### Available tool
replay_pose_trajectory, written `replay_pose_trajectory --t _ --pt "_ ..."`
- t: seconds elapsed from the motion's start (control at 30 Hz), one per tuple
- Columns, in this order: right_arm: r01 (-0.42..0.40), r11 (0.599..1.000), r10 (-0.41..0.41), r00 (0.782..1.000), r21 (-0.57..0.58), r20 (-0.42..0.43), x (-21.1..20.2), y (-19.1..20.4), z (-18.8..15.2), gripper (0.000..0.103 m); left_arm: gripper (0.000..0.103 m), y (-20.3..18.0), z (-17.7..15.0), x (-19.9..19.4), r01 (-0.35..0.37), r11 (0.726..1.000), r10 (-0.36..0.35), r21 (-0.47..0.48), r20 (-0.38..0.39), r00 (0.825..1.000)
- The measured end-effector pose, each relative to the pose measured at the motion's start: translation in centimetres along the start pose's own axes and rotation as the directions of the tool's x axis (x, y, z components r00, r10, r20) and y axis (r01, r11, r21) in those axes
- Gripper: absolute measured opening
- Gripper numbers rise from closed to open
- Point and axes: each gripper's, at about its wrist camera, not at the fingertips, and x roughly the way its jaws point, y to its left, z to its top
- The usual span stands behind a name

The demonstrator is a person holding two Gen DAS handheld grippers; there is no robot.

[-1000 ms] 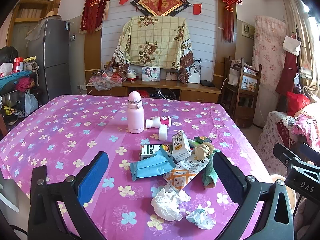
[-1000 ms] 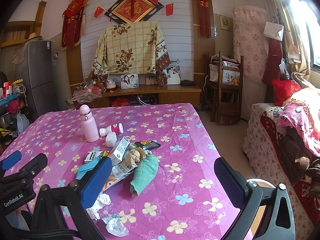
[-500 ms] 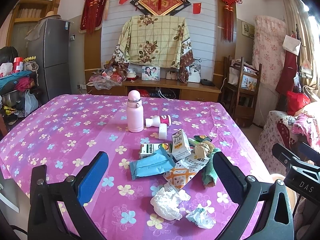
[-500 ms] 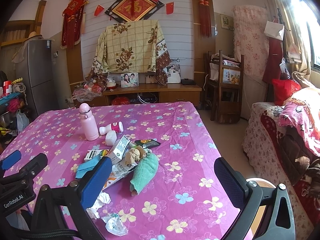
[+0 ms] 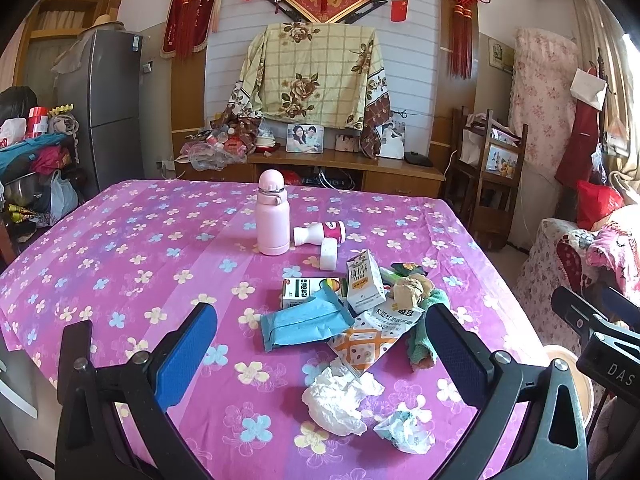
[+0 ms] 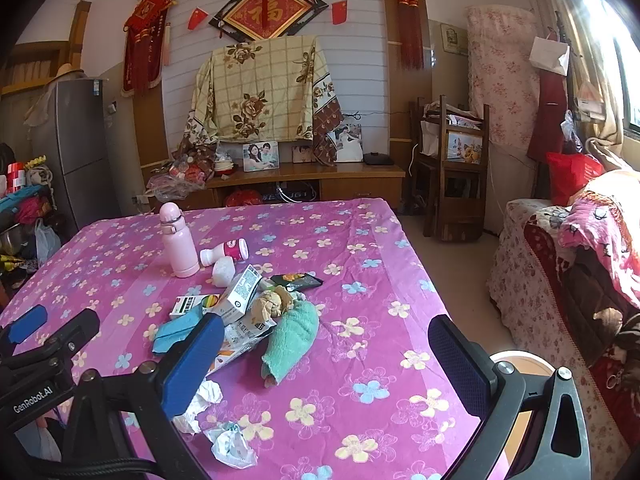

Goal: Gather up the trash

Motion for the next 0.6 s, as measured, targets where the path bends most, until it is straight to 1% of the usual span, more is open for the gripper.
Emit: replay_pose_trajectory --t 0.6 --pt "0.004 1.0 -0.004 1.0 -0.003 -0.005 0.04 -0.01 -0.08 0.103 0.103 -0.08 -0.14 0.06 -0.003 1.0 0.003 0.004 0.001 1.0"
